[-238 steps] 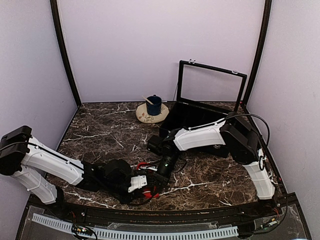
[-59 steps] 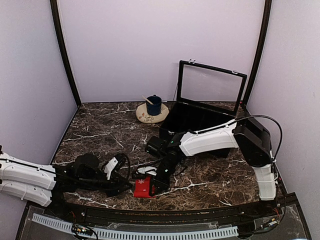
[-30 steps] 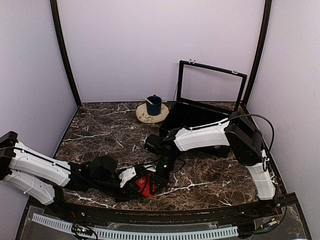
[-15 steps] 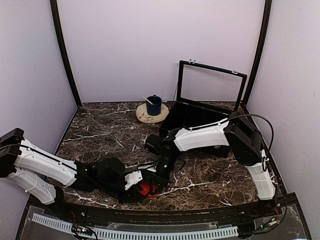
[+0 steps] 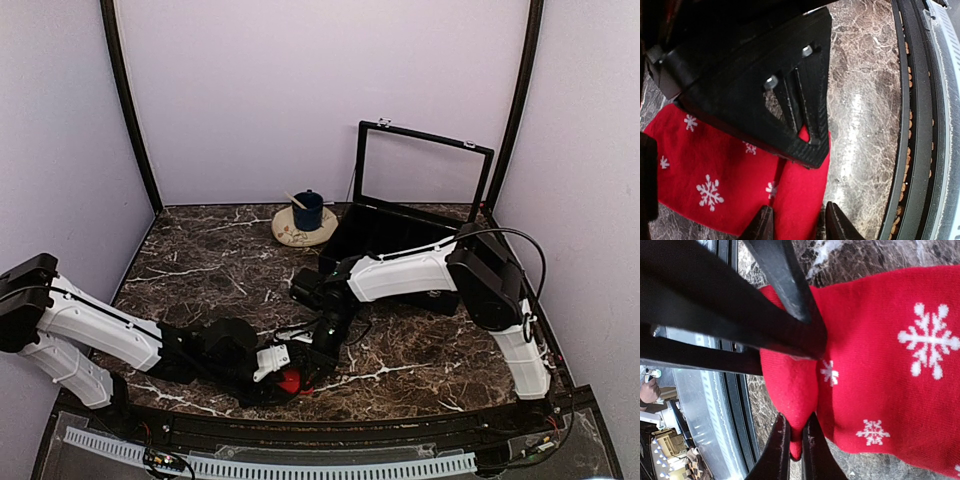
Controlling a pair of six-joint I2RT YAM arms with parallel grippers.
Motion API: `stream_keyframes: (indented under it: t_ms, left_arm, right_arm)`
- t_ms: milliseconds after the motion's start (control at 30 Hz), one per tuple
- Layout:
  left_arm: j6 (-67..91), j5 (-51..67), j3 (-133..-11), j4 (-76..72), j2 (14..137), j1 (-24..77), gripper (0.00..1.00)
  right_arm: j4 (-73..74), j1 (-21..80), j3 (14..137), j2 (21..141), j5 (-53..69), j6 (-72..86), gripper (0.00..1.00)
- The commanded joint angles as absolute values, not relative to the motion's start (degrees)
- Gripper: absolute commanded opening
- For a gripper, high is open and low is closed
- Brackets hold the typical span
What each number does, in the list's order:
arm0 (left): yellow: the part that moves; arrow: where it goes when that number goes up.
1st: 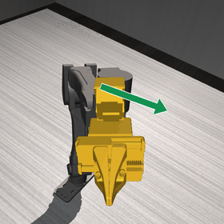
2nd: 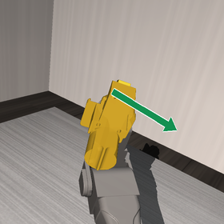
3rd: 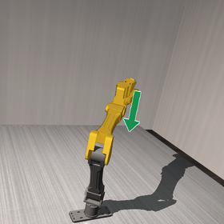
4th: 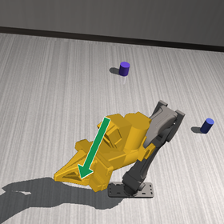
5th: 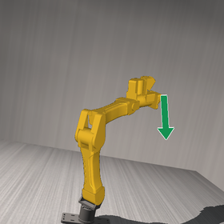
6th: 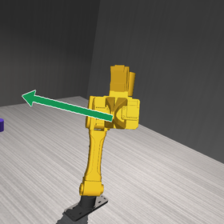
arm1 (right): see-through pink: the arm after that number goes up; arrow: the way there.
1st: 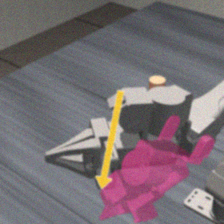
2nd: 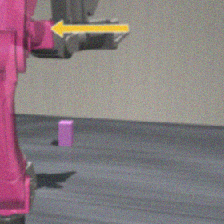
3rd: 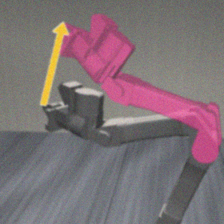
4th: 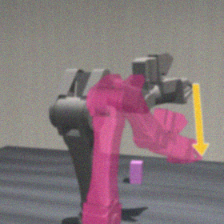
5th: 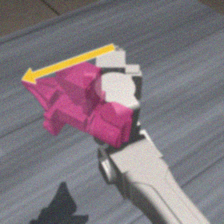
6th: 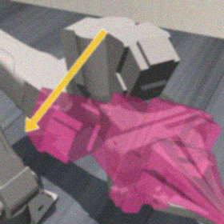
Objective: Roll the socks
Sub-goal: Roll the sock at the center of the board.
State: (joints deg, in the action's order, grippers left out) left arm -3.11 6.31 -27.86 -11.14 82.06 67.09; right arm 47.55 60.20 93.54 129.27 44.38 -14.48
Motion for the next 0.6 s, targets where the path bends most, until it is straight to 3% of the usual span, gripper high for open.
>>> stream_keyframes:
  t_ms: [0,267,567]
  left_arm:
    - [-4.01,5.9,-30.21,-6.71,84.27,67.5,0.36]
    - [-2.99,6.71,-30.39,-6.49,84.64,67.49,0.22]
    - [-0.45,7.74,-29.85,-6.71,83.56,67.42,0.13]
  right_arm:
    - [48.99,59.68,94.83,131.13,44.23,-14.85,0.0]
    - [49.13,59.51,95.14,131.48,44.45,-14.74,0.0]
    - [49.4,59.11,95.61,131.77,44.52,-14.59,0.0]
